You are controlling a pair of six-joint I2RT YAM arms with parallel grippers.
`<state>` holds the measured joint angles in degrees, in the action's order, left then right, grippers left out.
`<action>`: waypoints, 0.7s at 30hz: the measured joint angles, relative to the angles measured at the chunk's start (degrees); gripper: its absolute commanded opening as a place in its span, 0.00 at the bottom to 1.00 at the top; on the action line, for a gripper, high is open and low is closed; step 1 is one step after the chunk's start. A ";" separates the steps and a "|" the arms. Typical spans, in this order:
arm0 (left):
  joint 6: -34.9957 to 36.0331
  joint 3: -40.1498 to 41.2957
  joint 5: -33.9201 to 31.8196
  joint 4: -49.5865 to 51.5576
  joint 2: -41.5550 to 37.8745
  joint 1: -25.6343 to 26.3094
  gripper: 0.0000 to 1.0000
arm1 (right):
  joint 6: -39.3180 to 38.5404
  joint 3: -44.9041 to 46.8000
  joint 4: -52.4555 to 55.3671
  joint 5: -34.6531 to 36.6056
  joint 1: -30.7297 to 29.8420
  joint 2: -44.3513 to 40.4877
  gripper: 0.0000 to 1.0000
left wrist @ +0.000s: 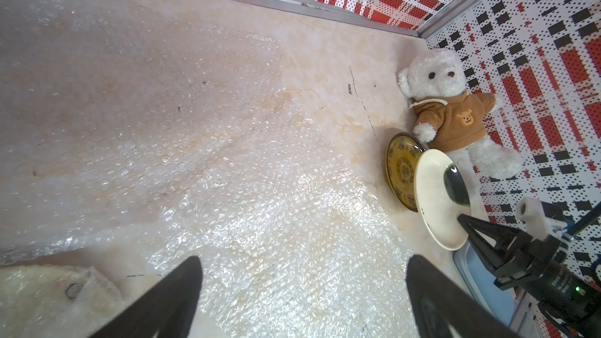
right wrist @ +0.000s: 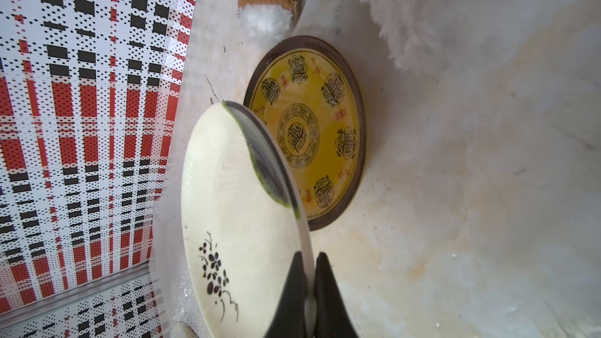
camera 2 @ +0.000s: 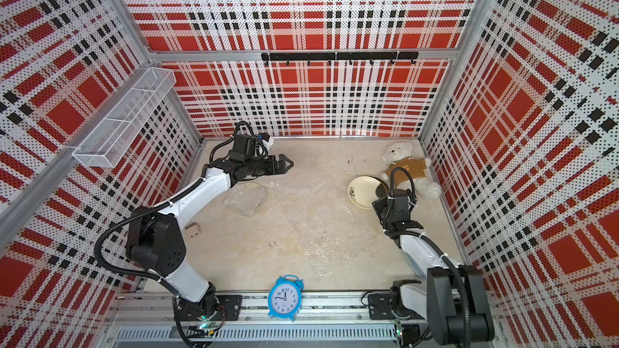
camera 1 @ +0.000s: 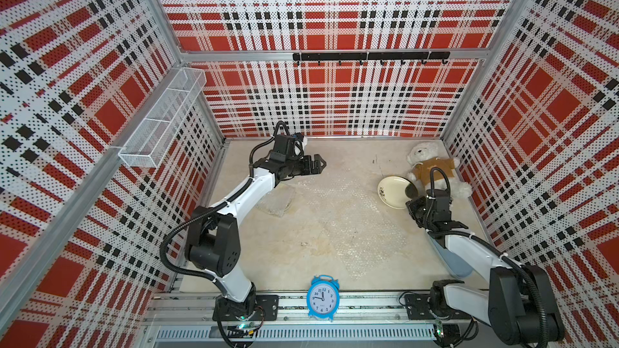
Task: Unpack dinner plates from bubble wrap
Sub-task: Place the plate on the plate.
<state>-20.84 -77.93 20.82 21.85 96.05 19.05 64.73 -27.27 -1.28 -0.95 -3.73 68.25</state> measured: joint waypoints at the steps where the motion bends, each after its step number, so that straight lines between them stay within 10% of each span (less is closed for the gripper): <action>1: 0.00 0.02 0.00 0.00 0.00 -0.02 0.99 | -0.02 -0.02 0.00 0.02 0.09 0.15 0.01; 21: -0.04 0.13 0.37 -0.07 0.00 -0.61 0.99 | -2.16 -3.50 0.24 0.81 2.34 7.32 0.03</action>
<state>-20.88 -77.80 21.19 21.78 96.05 18.44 62.57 -30.76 -1.04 -0.14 -1.39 75.57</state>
